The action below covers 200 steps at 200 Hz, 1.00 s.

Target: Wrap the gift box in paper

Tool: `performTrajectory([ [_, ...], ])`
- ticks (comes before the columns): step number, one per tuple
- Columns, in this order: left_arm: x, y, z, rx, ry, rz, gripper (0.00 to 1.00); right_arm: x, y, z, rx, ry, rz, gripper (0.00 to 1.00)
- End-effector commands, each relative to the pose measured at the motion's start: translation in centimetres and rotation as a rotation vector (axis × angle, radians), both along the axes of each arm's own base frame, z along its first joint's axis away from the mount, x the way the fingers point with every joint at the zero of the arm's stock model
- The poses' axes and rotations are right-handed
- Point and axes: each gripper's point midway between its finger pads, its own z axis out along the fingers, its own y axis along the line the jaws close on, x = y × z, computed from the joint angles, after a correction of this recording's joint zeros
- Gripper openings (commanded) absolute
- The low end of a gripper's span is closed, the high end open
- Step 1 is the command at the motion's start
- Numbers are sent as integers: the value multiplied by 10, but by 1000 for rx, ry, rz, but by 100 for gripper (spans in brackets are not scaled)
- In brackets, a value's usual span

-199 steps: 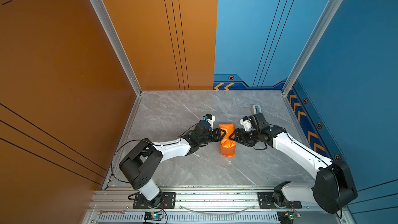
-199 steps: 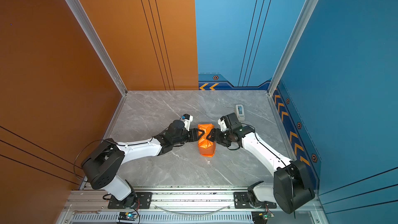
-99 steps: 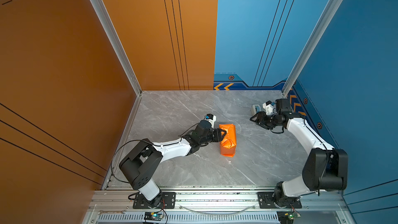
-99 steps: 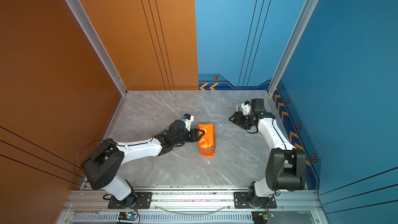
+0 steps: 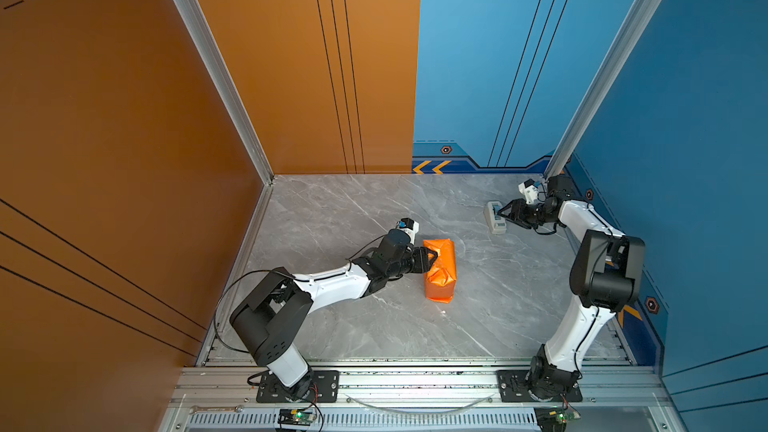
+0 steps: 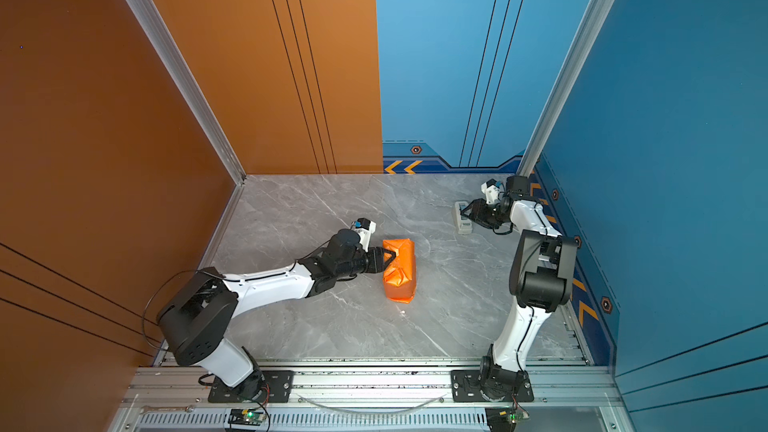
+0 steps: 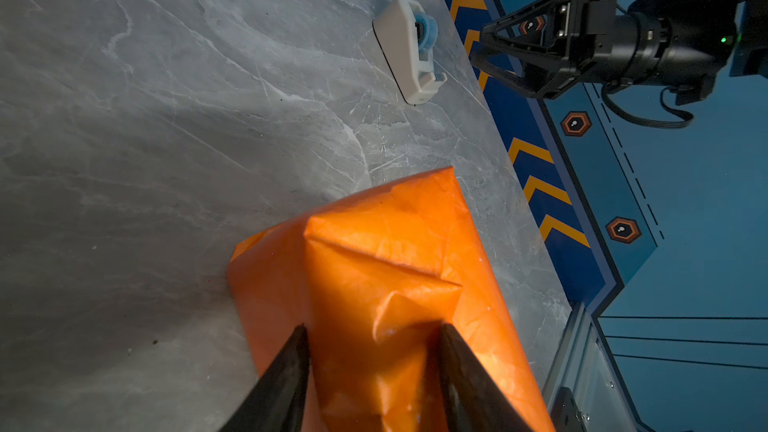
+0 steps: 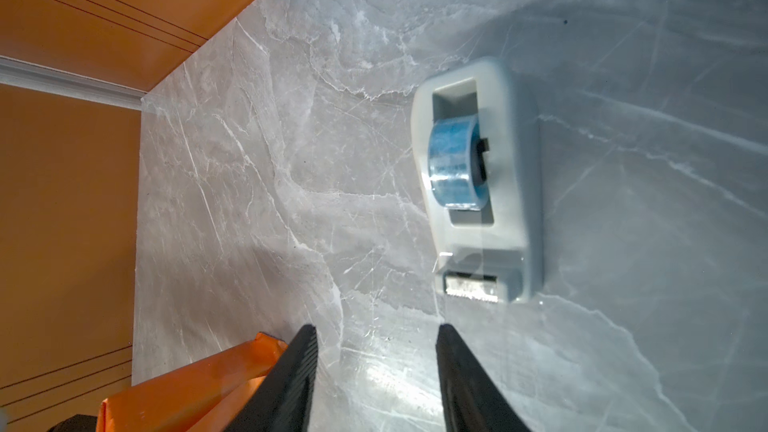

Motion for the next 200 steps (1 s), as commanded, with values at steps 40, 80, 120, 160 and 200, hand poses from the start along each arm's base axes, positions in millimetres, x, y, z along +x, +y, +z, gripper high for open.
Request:
performTrajectory([
  [40, -15, 33, -74, 246, 148, 31, 51, 15, -11, -26, 17, -21, 49, 50],
  [80, -14, 34, -72, 254, 143, 37, 50, 20, -13, -35, 75, -18, 59, 49],
  [120, -13, 34, -71, 260, 138, 41, 50, 24, -14, -42, 115, -9, 70, 47],
  [160, -12, 35, -69, 269, 128, 39, 50, 25, -8, -45, 187, -10, 113, 41],
  [200, -12, 36, -69, 276, 126, 40, 51, 30, -7, -48, 221, 5, 121, 37],
])
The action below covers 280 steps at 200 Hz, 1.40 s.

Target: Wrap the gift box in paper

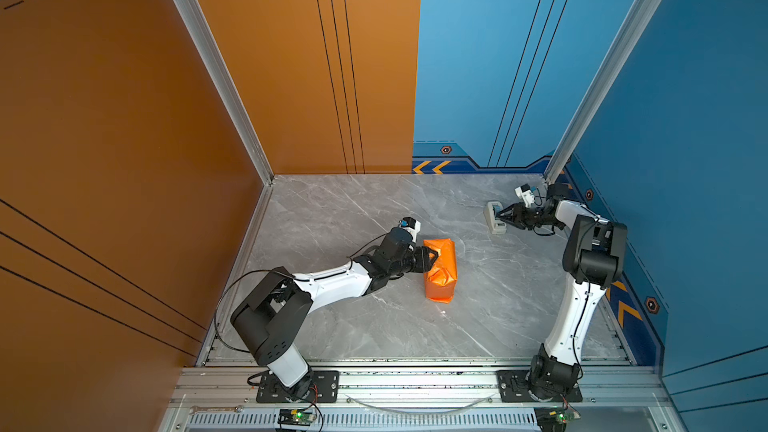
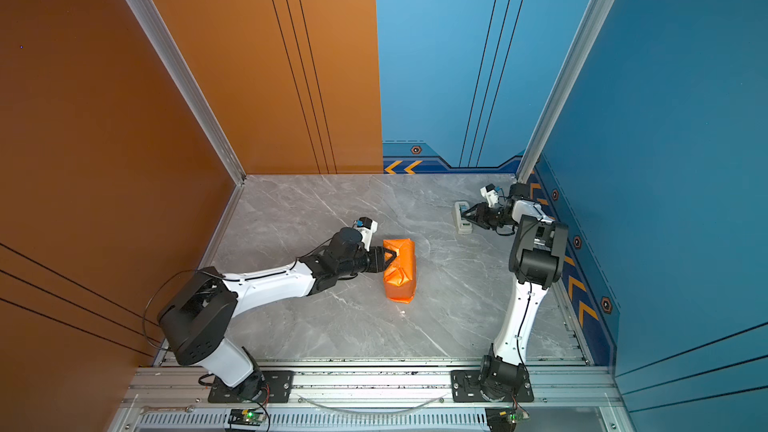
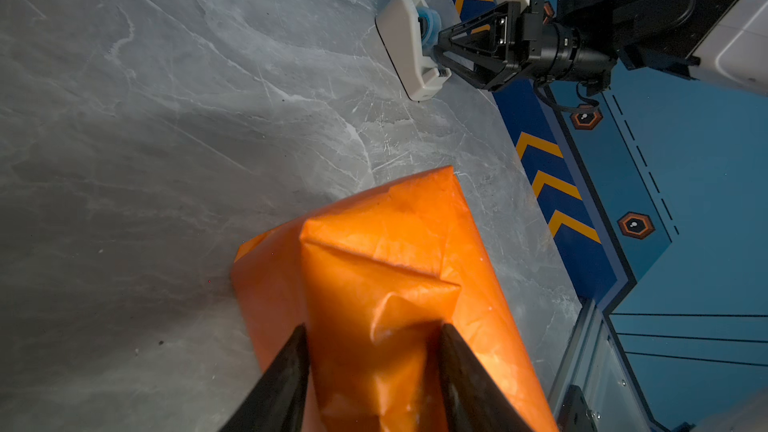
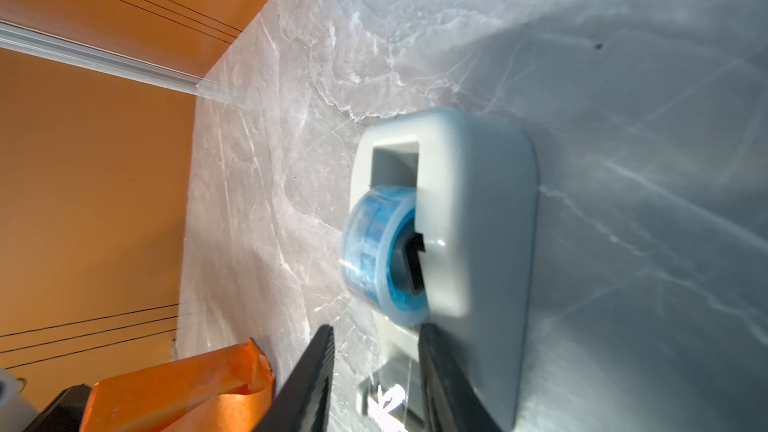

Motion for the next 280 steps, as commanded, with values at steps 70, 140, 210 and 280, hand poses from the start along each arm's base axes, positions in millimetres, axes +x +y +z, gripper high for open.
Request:
performTrajectory([
  [70, -13, 35, -69, 248, 125, 45, 51, -5, 6, -13, 58, 91, 66, 35],
  [140, -11, 36, -67, 253, 118, 46, 50, -8, 12, -17, 66, 123, 107, 33],
  [210, -11, 36, -66, 260, 111, 46, 50, -10, 16, -16, 89, 147, 122, 31],
  [280, -10, 36, -65, 263, 101, 45, 50, -10, 23, -18, 130, 167, 143, 28],
])
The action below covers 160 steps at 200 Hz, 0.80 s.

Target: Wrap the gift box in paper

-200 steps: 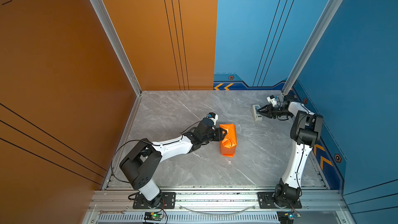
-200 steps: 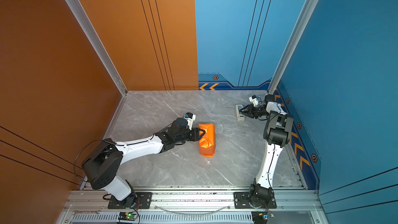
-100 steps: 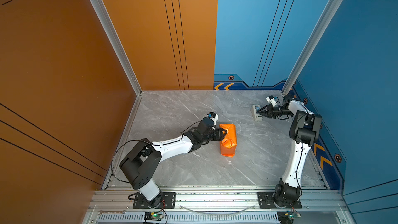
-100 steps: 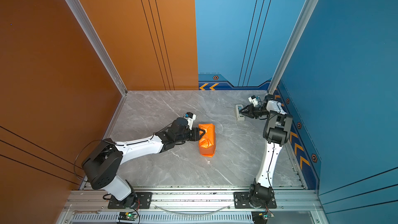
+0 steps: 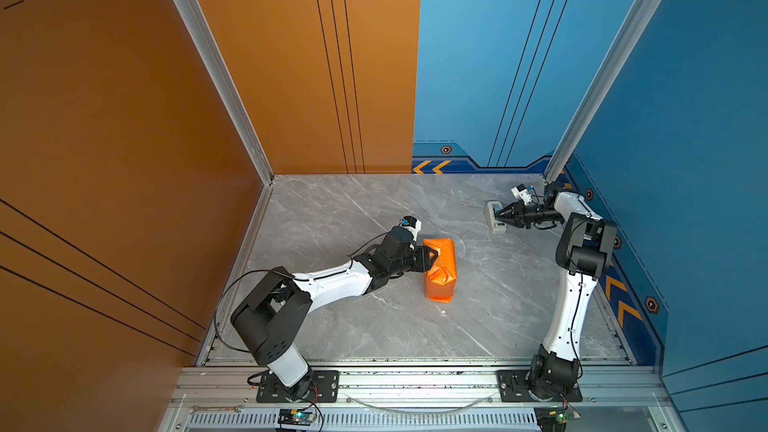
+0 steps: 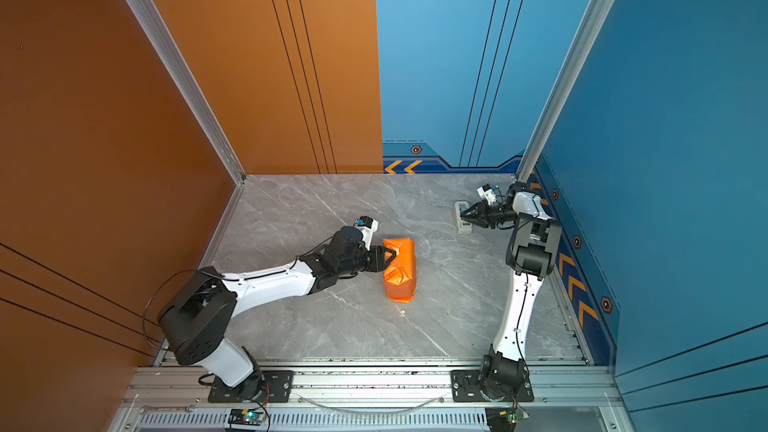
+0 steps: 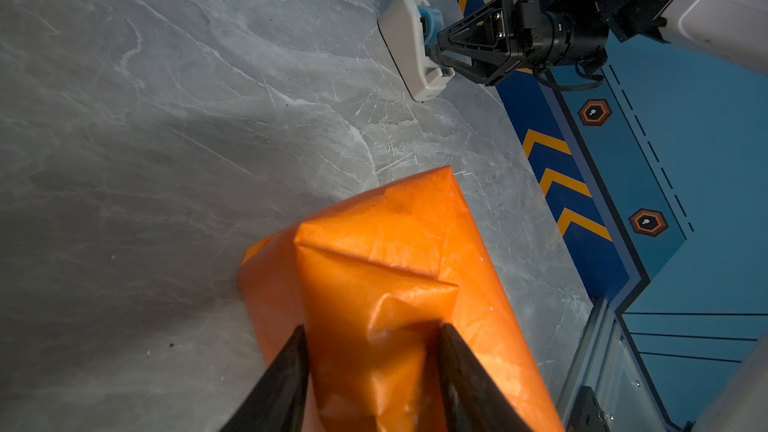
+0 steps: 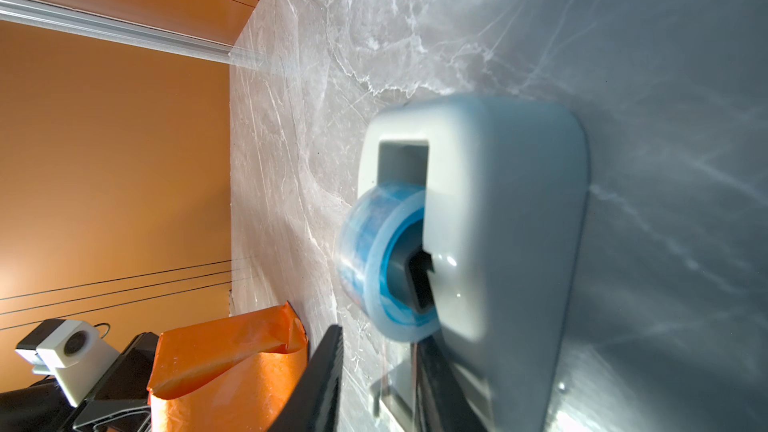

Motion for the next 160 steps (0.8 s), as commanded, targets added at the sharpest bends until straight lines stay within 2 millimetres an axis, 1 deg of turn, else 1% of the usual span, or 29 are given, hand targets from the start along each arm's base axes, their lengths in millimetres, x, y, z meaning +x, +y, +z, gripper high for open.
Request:
performTrajectory([
  [1, -13, 35, -66, 235, 116, 49, 50, -8, 16, -14, 33, 54, 40, 28],
  [12, -13, 35, -66, 238, 116, 49, 50, -8, 17, -13, 43, 52, 41, 25],
  [26, -13, 35, -66, 238, 117, 49, 50, -8, 17, -13, 51, 53, 39, 25],
  [48, -13, 35, -66, 238, 116, 49, 50, -7, 13, -12, 68, 52, 28, 23],
  [83, -12, 33, -65, 236, 111, 47, 50, -6, 10, -3, 114, 38, 15, 20],
  [138, -12, 32, -64, 236, 109, 45, 50, -5, 12, 0, 158, 34, 12, 15],
  [160, -11, 33, -64, 240, 105, 45, 50, -5, 12, 2, 163, 34, 10, 10],
])
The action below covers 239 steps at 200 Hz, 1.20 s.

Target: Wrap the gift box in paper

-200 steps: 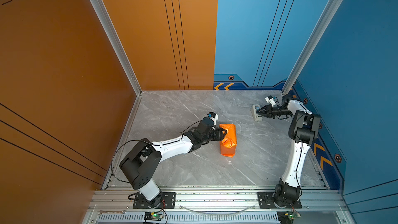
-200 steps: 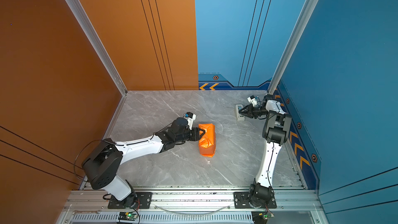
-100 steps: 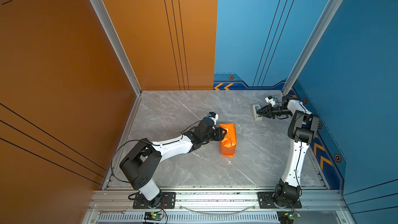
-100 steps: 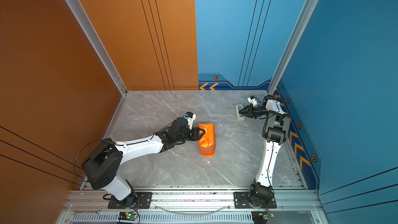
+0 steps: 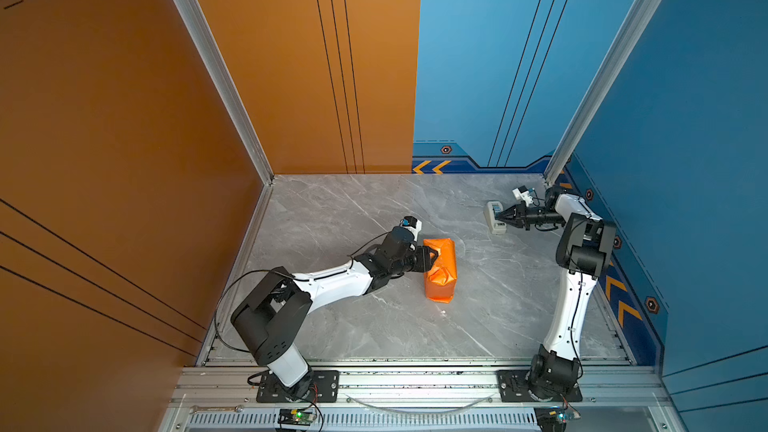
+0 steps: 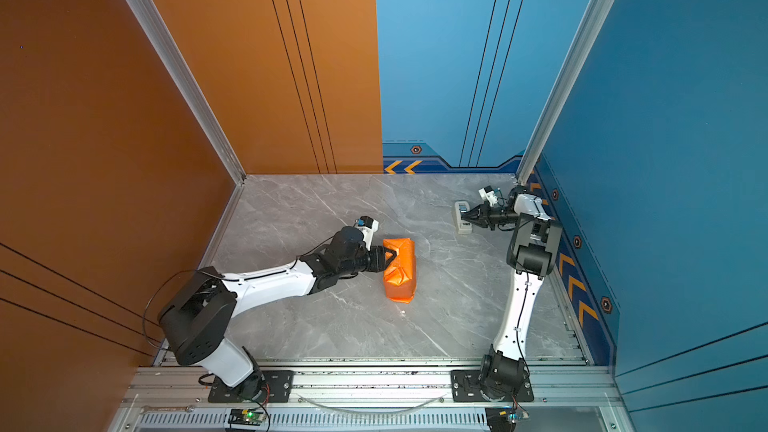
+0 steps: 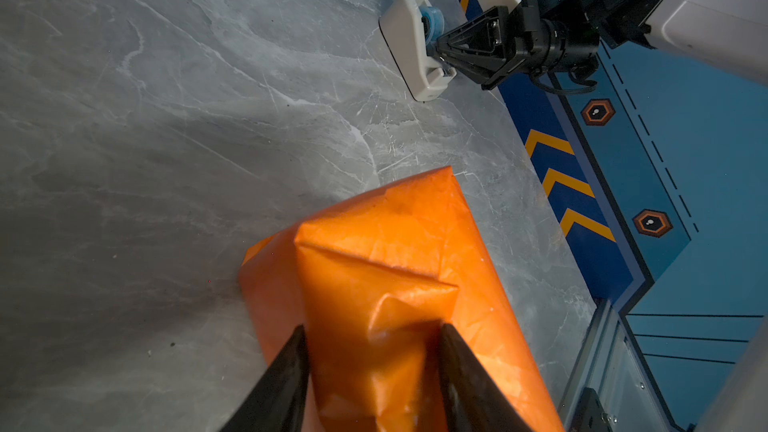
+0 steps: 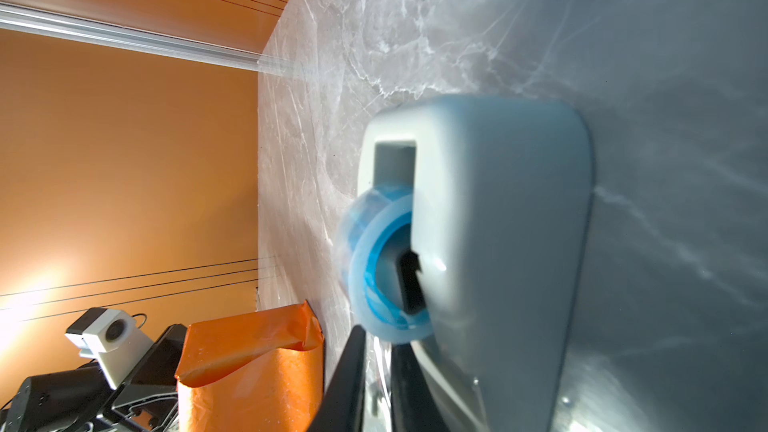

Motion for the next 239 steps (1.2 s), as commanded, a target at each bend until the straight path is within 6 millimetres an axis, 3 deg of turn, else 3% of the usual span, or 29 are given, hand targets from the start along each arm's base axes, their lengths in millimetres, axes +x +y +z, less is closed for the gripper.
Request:
performTrajectory([
  [1, -11, 34, -64, 233, 111, 45, 50, -4, 13, 2, 73, 29, 18, 10],
  [36, -11, 34, -63, 235, 108, 44, 50, -3, 11, 11, 81, 54, -6, 0],
  [98, -12, 36, -62, 243, 100, 50, 50, -9, 12, 38, 116, 79, -39, 0],
  [204, -12, 36, -61, 246, 89, 51, 50, -25, 5, 59, 130, 162, -119, 0],
  [221, -12, 36, -61, 246, 89, 49, 50, -29, 1, 61, 100, 166, -146, 0],
  [239, -12, 35, -61, 247, 87, 47, 50, -41, -2, 50, 75, 209, -184, 0],
])
